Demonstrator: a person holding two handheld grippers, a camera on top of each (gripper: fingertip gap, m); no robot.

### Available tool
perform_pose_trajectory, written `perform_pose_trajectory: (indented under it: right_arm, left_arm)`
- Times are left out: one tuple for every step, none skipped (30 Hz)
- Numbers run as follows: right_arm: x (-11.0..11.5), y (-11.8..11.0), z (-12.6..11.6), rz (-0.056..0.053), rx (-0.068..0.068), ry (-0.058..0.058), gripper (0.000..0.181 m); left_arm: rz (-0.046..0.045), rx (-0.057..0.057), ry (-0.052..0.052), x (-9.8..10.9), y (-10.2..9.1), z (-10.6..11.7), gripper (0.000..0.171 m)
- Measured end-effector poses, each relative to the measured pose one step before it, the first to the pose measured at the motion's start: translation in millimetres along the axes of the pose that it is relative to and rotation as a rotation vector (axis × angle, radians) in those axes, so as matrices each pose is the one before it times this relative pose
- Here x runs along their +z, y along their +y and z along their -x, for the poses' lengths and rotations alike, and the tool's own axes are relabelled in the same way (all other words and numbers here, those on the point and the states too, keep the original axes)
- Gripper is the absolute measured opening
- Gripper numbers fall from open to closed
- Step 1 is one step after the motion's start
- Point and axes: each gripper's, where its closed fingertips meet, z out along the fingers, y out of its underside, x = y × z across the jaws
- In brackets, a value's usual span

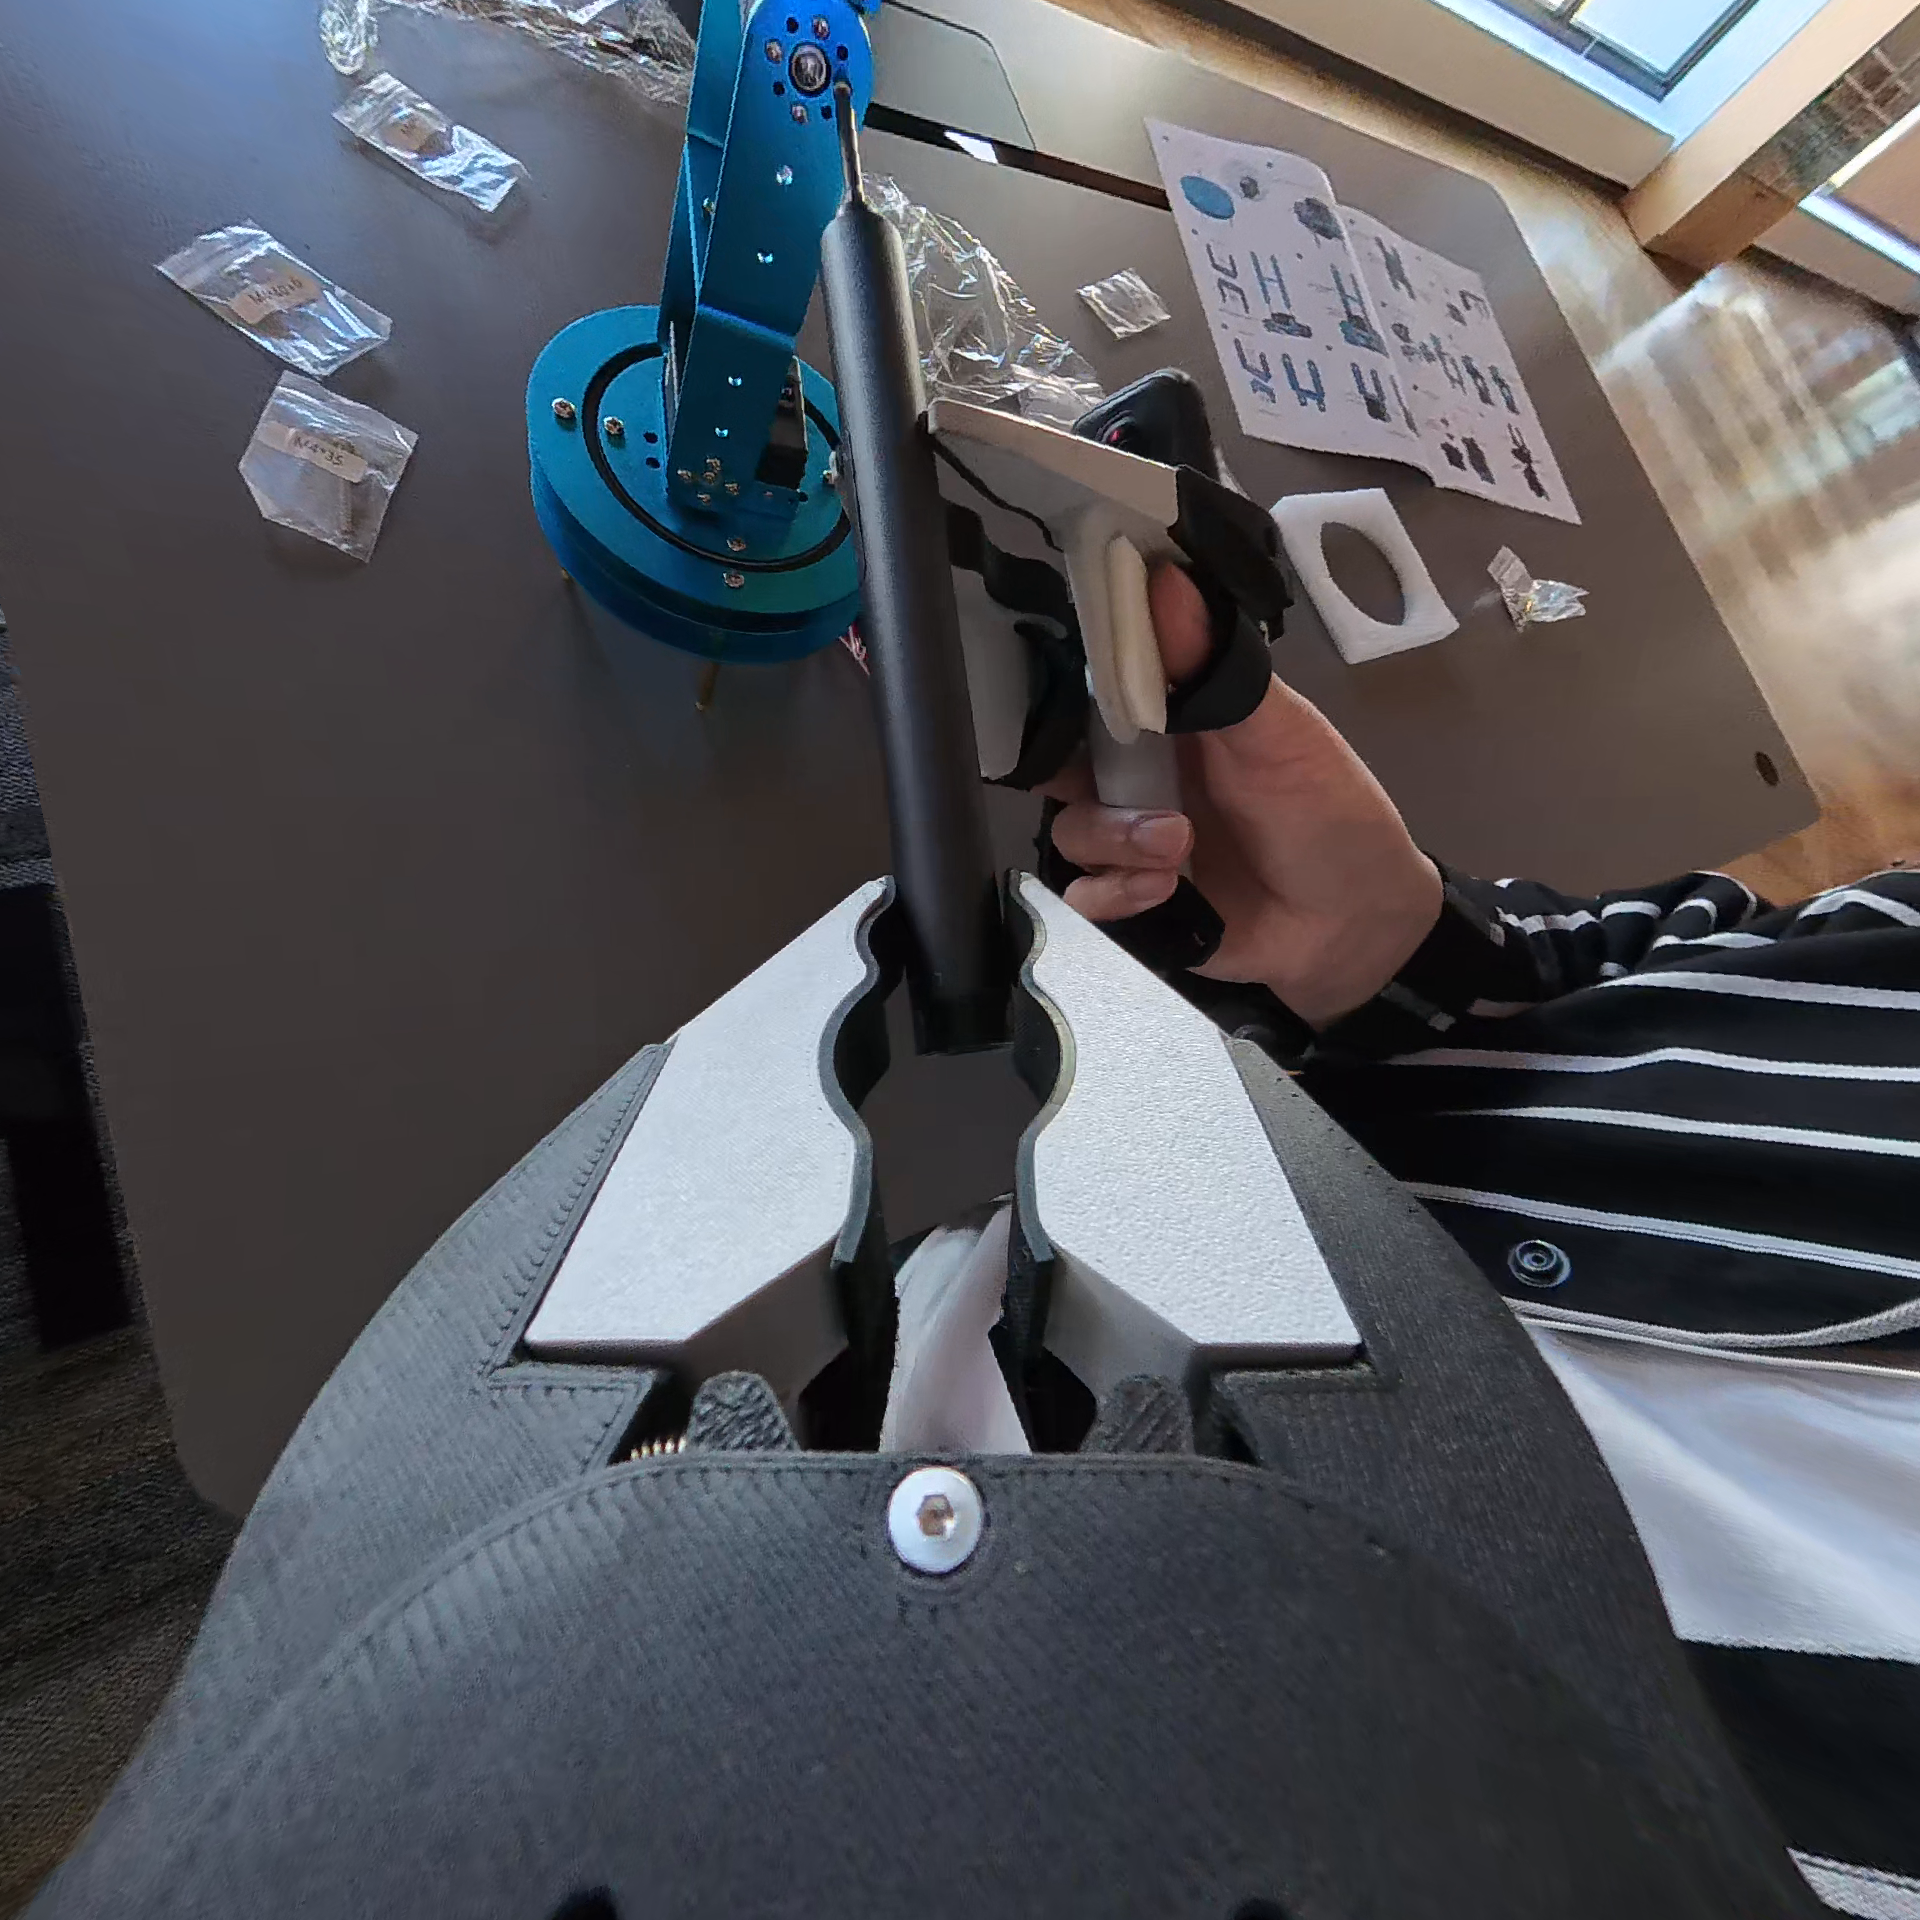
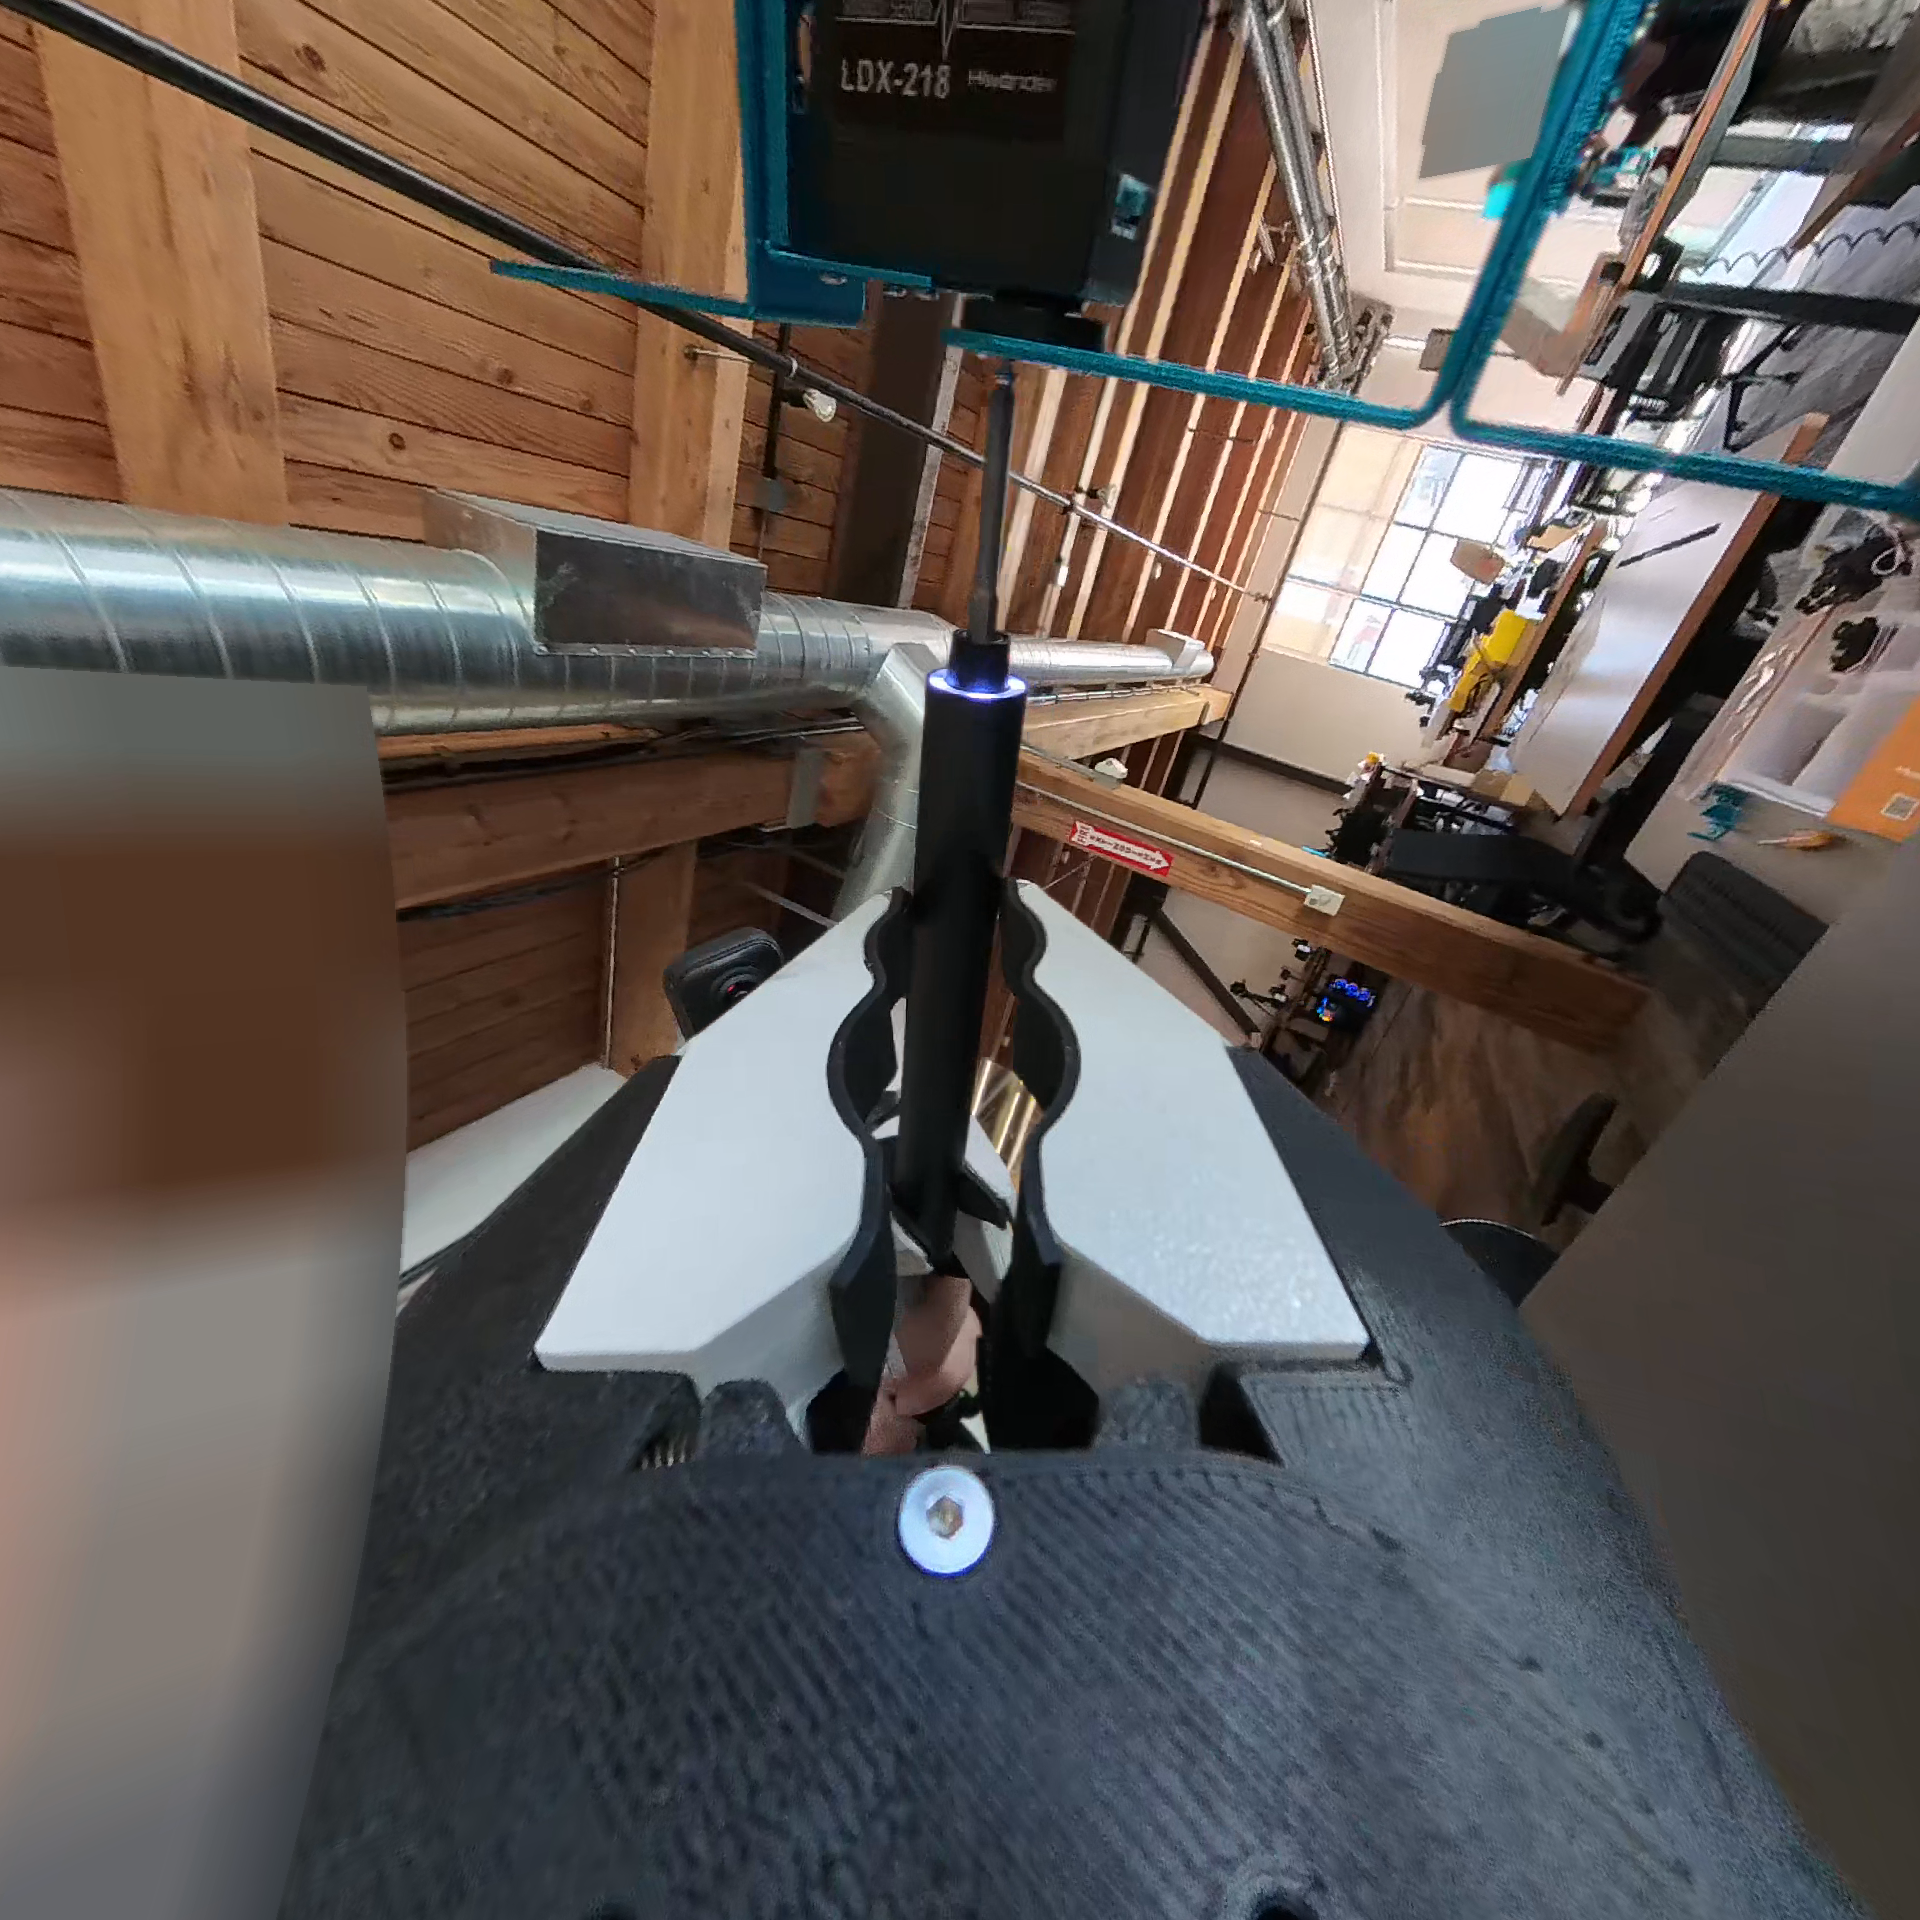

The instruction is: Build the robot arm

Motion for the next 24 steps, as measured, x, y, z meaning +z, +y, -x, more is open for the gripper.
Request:
perform_pose_trajectory:
  right_arm:
    - [-0.29, -0.17, -0.24, -0.0003, -0.0022, -0.0017, 0.015]
    - [-0.37, -0.09, -0.10, 0.0000, -0.0004, -0.0039, 0.015]
    - [-0.20, -0.23, 0.01, -0.0026, 0.0076, -0.0080, 0.015]
    - [-0.07, -0.32, -0.18, -0.0050, 0.0123, -0.0088, 0.015]
    - [-0.34, -0.21, -0.37, -0.0042, 0.0124, -0.0082, 0.015]
    - [-0.28, -0.30, -0.11, -0.0060, 0.0087, -0.0099, 0.015]
    - [-0.33, -0.36, 0.51, -0.0069, 0.0038, -0.0137, 0.015]
    - [-0.34, -0.28, 0.39, -0.0056, 0.0066, -0.0154, 0.015]
    - [-0.30, -0.31, 0.70, -0.0057, 0.0090, -0.0193, 0.015]
    - [-0.35, -0.47, 0.59, -0.0068, 0.0107, -0.0208, 0.015]
    - [-0.43, -0.49, 0.16, -0.0090, 0.0118, -0.0177, 0.015]
    - [-0.45, -0.32, -0.14, -0.0089, 0.0095, -0.0141, 0.015]
    - [-0.34, -0.32, -0.01, -0.0078, 0.0065, -0.0142, 0.015]
    - [-0.44, -0.26, 0.00, -0.0058, 0.0073, -0.0153, 0.015]
    - [-0.39, -0.08, -0.41, -0.0041, 0.0134, -0.0142, 0.015]
    - [-0.45, -0.18, -0.29, -0.0059, 0.0135, -0.0141, 0.015]
    - [-0.48, -0.23, -0.36, -0.0071, 0.0054, -0.0096, 0.015]
    - [-0.28, -0.12, -0.27, -0.0051, -0.0021, -0.0056, 0.015]
    - [-0.12, -0.06, -0.51, -0.0017, -0.0009, -0.0030, 0.015]
    - [0.13, 0.10, -0.39, 0.0017, 0.0017, -0.0019, 0.015]
    - [0.43, 0.33, 0.05, 0.0040, 0.0010, -0.0016, 0.015]
    - [0.39, 0.26, 0.14, 0.0047, -0.0072, 0.0023, 0.016]
    - [0.42, 0.04, -0.19, 0.0058, -0.0172, 0.0104, 0.016]
    - [0.32, -0.08, -0.43, 0.0075, -0.0204, 0.0176, 0.016]
  left_arm:
    - [0.00103, -0.0002, 0.0005, 0.80, 0.69, 0.17, 0.018]
    - [0.00043, -0.0015, 0.0030, 0.69, 0.44, -0.25, 0.018]
    - [-0.00119, 0.0015, 0.0021, 0.55, 0.01, -0.41, 0.018]
    - [-0.00013, 0.0050, -0.0016, 0.54, 0.02, 0.01, 0.018]
    - [0.00442, 0.0069, -0.0040, 0.75, 0.45, 0.32, 0.018]
    - [0.00354, 0.0076, -0.0010, 0.74, 0.39, -0.08, 0.018]
    - [0.00001, 0.0052, 0.0035, 0.53, 0.02, -0.68, 0.019]
    - [0.00034, 0.0003, 0.0073, 0.45, -0.04, -1.05, 0.019]
    - [-0.00106, -0.0047, 0.0133, 0.32, -0.48, -1.49, 0.019]
    - [-0.00239, -0.0088, 0.0185, 0.45, -0.45, -1.77, 0.020]
    - [-0.00076, -0.0137, 0.0201, 0.51, -0.12, -1.42, 0.019]
    - [-0.00020, -0.0198, 0.0211, 0.61, 0.25, -0.76, 0.019]
    - [-0.00125, -0.0232, 0.0258, 0.61, 0.20, -0.89, 0.020]
    - [-0.00058, -0.0265, 0.0292, 0.66, 0.57, -0.95, 0.019]
    - [-0.00005, -0.0255, 0.0260, 0.72, 0.61, -0.36, 0.019]
    - [-0.00258, -0.0231, 0.0242, 0.73, 0.28, -0.38, 0.019]
    - [-0.00181, -0.0187, 0.0194, 0.68, 0.35, -0.17, 0.019]
    - [0.00037, -0.0109, 0.0112, 0.63, 0.47, 0.28, 0.019]
    - [0.00225, -0.0062, 0.0010, 0.24, 0.51, 0.99, 0.018]
    - [0.00198, 0.0006, -0.0062, -0.23, 0.10, 1.15, 0.018]
    - [0.00227, 0.0060, -0.0090, -0.66, -0.14, 0.58, 0.018]
    - [0.00303, 0.0103, -0.0127, -0.84, -0.41, 0.25, 0.018]
    - [0.00376, 0.0164, -0.0207, -0.88, -0.48, 0.90, 0.018]
    - [0.00591, 0.0231, -0.0320, -0.90, -0.15, 2.32, 0.018]
